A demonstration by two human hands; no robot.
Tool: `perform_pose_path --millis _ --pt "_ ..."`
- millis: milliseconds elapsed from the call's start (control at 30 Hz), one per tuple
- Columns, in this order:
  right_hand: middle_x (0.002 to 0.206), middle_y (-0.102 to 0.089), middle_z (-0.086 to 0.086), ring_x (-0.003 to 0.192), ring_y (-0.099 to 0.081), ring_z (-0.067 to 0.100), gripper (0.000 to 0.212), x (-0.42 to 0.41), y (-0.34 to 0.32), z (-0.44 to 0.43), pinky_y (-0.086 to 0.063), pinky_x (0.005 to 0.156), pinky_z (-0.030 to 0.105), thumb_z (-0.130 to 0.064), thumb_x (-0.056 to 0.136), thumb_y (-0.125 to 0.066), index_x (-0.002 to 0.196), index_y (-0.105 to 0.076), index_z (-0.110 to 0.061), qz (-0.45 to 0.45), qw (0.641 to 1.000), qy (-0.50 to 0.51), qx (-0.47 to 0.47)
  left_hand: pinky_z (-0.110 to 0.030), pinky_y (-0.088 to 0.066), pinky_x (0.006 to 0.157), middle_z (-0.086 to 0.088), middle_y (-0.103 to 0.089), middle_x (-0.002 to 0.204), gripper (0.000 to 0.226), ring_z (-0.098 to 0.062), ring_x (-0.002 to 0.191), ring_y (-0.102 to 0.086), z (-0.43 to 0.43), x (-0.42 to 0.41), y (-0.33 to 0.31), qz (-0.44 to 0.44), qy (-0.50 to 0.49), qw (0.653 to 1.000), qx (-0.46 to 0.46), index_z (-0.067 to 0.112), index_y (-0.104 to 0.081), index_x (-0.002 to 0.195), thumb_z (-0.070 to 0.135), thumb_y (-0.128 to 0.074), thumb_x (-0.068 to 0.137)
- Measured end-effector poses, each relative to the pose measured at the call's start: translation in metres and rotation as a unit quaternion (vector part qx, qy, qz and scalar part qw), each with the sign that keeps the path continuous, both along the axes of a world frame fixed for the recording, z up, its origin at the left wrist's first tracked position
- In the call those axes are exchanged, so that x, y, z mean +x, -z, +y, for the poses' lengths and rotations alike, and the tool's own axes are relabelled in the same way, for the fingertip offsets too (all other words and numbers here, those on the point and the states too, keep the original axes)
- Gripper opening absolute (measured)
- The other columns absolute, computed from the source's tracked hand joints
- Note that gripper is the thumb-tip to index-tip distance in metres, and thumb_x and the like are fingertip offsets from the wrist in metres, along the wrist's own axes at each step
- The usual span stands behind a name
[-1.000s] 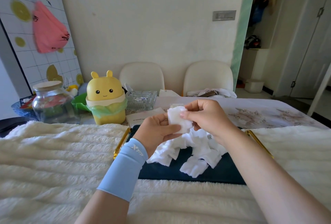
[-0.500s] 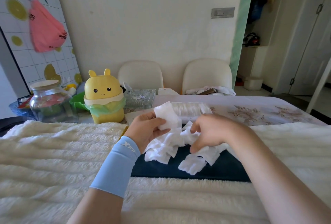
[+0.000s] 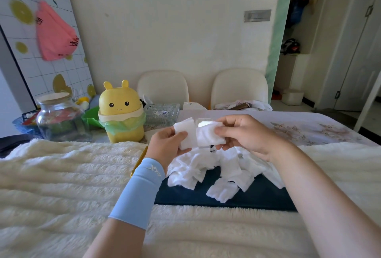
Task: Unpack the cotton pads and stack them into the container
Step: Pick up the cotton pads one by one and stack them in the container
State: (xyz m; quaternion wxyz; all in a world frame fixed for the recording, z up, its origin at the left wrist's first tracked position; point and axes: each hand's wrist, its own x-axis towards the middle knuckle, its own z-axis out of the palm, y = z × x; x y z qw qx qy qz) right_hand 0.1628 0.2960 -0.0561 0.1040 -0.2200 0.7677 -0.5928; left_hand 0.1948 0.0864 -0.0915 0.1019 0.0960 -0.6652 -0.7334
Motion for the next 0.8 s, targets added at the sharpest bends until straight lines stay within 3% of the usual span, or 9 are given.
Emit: perform_pose_path --millis 133,233,333,433,500,600,700,800 --pt "0.09 -0.07 0.014 0.071 -0.069 0.023 0.013 0.004 0.002 -0.008 -0.056 0.064 0.029 -0.007 0.098 -0.061 0.104 -0.071 -0.003 -0.012 1.0 0.003 -0.023 -0.038 -0.06 0.079 -0.018 -0.072 0.111 0.037 -0.029 0.098 -0.071 0.006 0.003 -0.005 0.0 0.114 0.988 0.105 0.005 -0.067 0.117 0.034 -0.061 0.095" --pt "0.087 -0.064 0.014 0.067 -0.064 0.02 0.02 0.004 0.006 -0.01 -0.055 0.068 0.031 -0.01 0.1 -0.056 0.105 -0.068 0.006 0.01 0.999 0.002 0.044 -0.033 -0.059 0.077 -0.016 -0.074 0.106 0.047 -0.025 0.092 -0.072 0.008 0.006 -0.005 0.013 0.156 0.985 0.066 0.002 -0.067 0.115 0.033 -0.072 0.08" --pt "0.087 -0.063 0.011 0.065 -0.061 0.019 0.02 0.006 0.005 -0.014 -0.053 0.068 0.033 -0.013 0.098 -0.056 0.106 -0.067 0.002 0.001 1.0 0.007 0.023 -0.033 -0.059 0.076 -0.02 -0.072 0.111 0.033 -0.028 0.096 -0.072 0.008 0.003 0.0 0.007 0.132 0.99 0.04 0.0 -0.067 0.114 0.018 -0.073 0.086" --pt "0.095 -0.071 0.009 0.074 -0.067 0.02 0.024 0.008 0.005 -0.017 -0.053 0.066 0.033 -0.024 0.089 -0.076 0.11 -0.07 -0.014 -0.006 1.0 -0.007 0.002 -0.036 -0.059 0.078 -0.021 -0.071 0.112 0.028 -0.031 0.098 -0.071 0.006 0.0 0.004 0.003 0.115 0.993 0.031 0.0 -0.067 0.114 0.016 -0.069 0.091" --pt "0.102 -0.074 0.011 0.082 -0.069 0.018 0.025 0.008 0.006 -0.019 -0.057 0.068 0.033 -0.017 0.086 -0.079 0.109 -0.071 -0.017 0.018 1.0 0.018 0.017 -0.038 -0.059 0.079 -0.022 -0.071 0.112 0.028 -0.033 0.101 -0.071 0.005 0.0 0.003 -0.001 0.116 0.993 0.036 0.0 -0.067 0.114 0.017 -0.068 0.092" --pt "0.099 -0.074 0.01 0.084 -0.069 0.015 0.015 0.006 0.005 -0.019 -0.059 0.069 0.03 -0.006 0.089 -0.073 0.102 -0.072 -0.014 0.001 0.997 0.064 -0.035 -0.039 -0.06 0.078 -0.021 -0.071 0.112 0.035 -0.034 0.102 -0.07 0.005 0.004 -0.003 -0.002 0.119 0.991 0.06 0.001 -0.066 0.114 0.025 -0.07 0.09" --pt "0.09 -0.074 -0.004 0.076 -0.067 0.005 0.014 0.005 0.004 -0.018 -0.055 0.064 0.022 -0.009 0.09 -0.072 0.102 -0.075 -0.017 0.011 0.997 0.081 -0.009 -0.039 -0.06 0.078 -0.018 -0.072 0.109 0.06 -0.032 0.1 -0.071 0.008 0.008 -0.007 0.013 0.132 0.991 -0.009 0.006 -0.067 0.111 0.041 -0.084 0.066" --pt "0.084 -0.073 -0.01 0.069 -0.062 0.003 0.015 0.006 0.006 -0.023 -0.048 0.06 0.019 -0.014 0.089 -0.074 0.104 -0.075 -0.017 0.018 0.996 0.088 -0.017 -0.032 -0.061 0.071 -0.015 -0.074 0.101 0.041 -0.028 0.087 -0.075 0.013 0.01 -0.006 0.029 0.108 0.991 -0.078 0.007 -0.067 0.107 0.022 -0.086 0.073"
